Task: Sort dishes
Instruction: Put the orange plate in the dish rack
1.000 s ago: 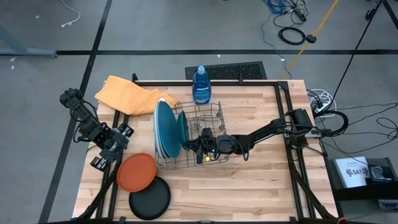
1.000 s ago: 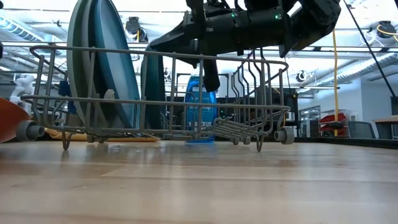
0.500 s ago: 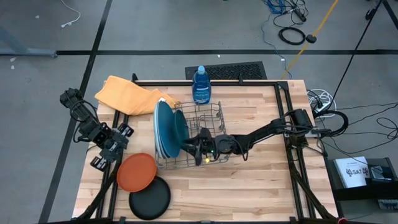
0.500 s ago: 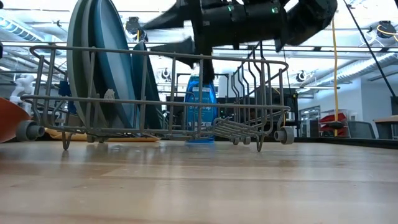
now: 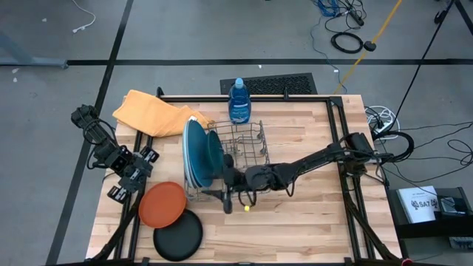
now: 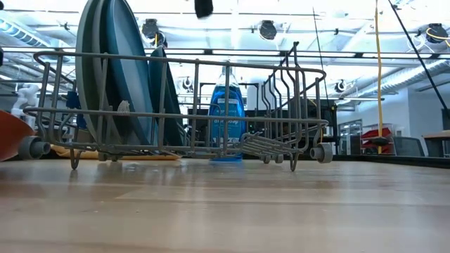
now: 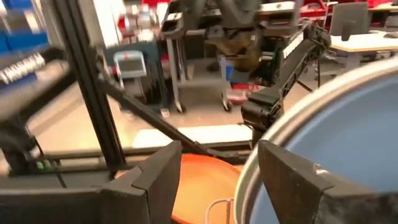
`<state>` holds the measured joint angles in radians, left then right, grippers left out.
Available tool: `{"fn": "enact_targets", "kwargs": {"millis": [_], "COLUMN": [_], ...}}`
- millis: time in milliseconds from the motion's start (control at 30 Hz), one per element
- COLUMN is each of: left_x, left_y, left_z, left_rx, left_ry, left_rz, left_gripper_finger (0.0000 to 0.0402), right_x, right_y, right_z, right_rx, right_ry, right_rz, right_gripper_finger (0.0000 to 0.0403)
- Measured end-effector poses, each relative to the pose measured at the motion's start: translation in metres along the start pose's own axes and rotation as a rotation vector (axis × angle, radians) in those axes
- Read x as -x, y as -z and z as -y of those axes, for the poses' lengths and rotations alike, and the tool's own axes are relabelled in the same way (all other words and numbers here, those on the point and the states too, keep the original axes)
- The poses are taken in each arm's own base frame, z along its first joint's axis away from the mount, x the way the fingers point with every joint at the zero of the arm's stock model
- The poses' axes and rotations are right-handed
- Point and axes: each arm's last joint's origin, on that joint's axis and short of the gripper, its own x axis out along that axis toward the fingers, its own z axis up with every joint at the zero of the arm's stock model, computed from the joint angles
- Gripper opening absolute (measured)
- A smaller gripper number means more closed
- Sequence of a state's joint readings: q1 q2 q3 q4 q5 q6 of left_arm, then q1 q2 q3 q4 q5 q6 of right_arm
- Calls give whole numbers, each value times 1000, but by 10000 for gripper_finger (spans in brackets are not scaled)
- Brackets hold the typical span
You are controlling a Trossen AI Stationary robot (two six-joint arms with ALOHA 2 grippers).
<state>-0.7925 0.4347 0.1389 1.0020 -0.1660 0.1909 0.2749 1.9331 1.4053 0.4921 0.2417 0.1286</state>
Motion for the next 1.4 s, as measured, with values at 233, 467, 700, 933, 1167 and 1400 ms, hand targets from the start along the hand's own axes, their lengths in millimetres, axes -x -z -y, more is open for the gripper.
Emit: {"fn": "enact_targets", "kwargs": {"millis": [233, 467, 700, 933, 1167, 1400], "left_x": [0, -9, -46, -87, -92, -77], "left_y": [3, 19, 11, 19, 77, 126], "left_z": [0, -1, 6, 28, 53, 74], "left_rx": [-3, 20, 204, 482, 672, 628], "left_ry": [5, -164, -237, -357, -699, -865], "left_rz": [-27, -424, -801, -1201, -1596, -1779], "left_gripper_finger": [137, 137, 137, 137, 137, 137], "right_x": [1, 15, 30, 40, 41, 40], "right_y": [-41, -70, -70, -64, -64, -64], "right_z": [-36, -64, -77, -84, -87, -85], "right_rx": [187, 362, 491, 543, 618, 645], "right_ry": [9, 29, 25, -5, -41, -42], "right_rz": [-109, -205, -355, -435, -435, -436], "right_gripper_finger": [204, 199, 199, 199, 199, 199]}}
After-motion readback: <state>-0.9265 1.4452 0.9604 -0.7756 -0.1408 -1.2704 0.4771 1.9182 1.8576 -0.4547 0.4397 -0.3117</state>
